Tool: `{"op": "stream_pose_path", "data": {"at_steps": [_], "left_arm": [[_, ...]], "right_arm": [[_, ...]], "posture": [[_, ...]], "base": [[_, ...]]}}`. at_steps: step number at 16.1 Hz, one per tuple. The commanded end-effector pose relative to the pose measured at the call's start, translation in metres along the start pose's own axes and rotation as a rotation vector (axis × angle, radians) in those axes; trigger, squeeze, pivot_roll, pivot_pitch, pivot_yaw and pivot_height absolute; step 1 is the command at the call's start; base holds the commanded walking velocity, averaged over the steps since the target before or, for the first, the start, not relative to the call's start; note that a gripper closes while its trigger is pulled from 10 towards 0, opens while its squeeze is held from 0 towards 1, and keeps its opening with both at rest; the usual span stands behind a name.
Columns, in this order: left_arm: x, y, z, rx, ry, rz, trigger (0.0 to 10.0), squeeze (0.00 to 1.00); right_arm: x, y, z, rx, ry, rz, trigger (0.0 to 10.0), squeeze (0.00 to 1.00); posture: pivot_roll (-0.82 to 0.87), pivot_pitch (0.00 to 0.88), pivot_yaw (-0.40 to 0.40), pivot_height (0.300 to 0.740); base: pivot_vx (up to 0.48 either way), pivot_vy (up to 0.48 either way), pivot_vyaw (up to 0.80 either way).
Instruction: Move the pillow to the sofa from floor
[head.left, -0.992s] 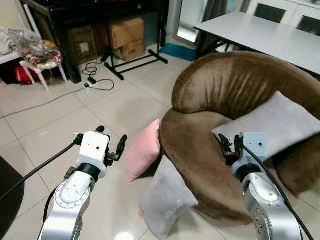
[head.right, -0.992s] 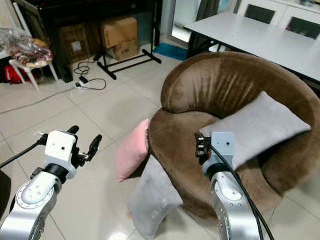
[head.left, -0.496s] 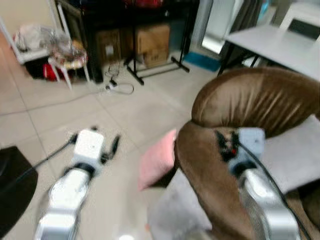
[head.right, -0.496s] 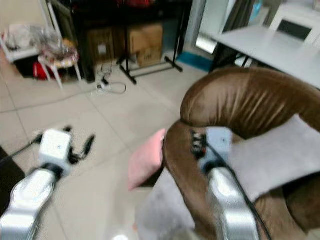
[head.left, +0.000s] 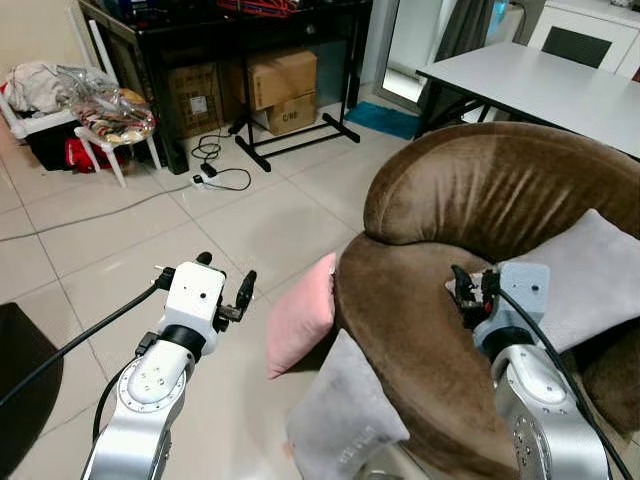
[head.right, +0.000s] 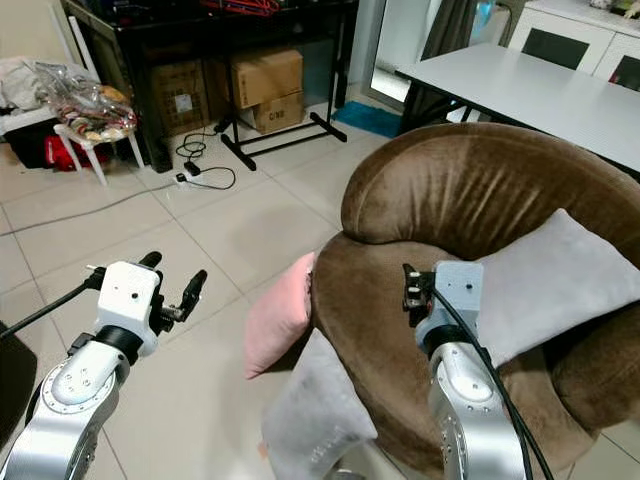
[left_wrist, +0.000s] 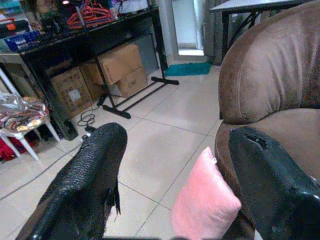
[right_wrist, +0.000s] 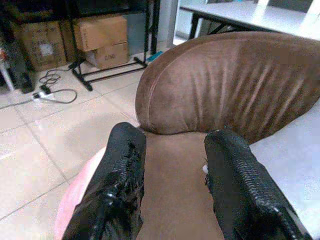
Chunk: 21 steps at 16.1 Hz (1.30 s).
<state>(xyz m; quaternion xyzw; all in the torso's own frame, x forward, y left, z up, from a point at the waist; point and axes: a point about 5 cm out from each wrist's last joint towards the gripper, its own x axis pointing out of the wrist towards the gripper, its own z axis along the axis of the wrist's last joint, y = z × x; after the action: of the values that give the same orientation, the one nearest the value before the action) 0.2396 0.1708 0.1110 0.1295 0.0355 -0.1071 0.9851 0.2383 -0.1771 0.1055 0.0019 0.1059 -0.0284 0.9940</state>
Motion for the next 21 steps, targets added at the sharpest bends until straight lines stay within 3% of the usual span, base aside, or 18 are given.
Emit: {"op": "stream_pose_path", "data": {"at_steps": [1,11,18,21], "left_arm": [[-0.0015,-0.0010,-0.0029,-0.002,0.005,0.001,10.0,0.00],[-0.0047,-0.0026,-0.0064,-0.029,-0.011,0.023,10.0,0.00],[-0.0074,-0.0043,-0.0071,-0.027,-0.015,-0.006,10.0,0.00],[-0.0079,-0.0019,-0.0055,-0.024,-0.017,-0.029,10.0,0.00]], "right_arm": [[0.0001,0.0016,-0.0050,0.010,0.026,0.019,10.0,0.00],[0.0009,0.0056,-0.0105,-0.012,0.052,0.081,10.0,0.00],[0.0024,0.0066,-0.0106,-0.047,0.064,0.124,10.0,0.00],[0.0012,0.0048,-0.0134,-0.113,0.063,0.089,10.0,0.00]], "posture": [[0.00,0.000,-0.044,0.678],[0.00,0.000,-0.054,0.579],[0.00,0.000,-0.047,0.574],[0.00,0.000,-0.023,0.574]], "base": [[0.000,0.000,0.00],[0.000,0.000,0.00],[0.000,0.000,0.00],[0.089,0.000,0.00]]}}
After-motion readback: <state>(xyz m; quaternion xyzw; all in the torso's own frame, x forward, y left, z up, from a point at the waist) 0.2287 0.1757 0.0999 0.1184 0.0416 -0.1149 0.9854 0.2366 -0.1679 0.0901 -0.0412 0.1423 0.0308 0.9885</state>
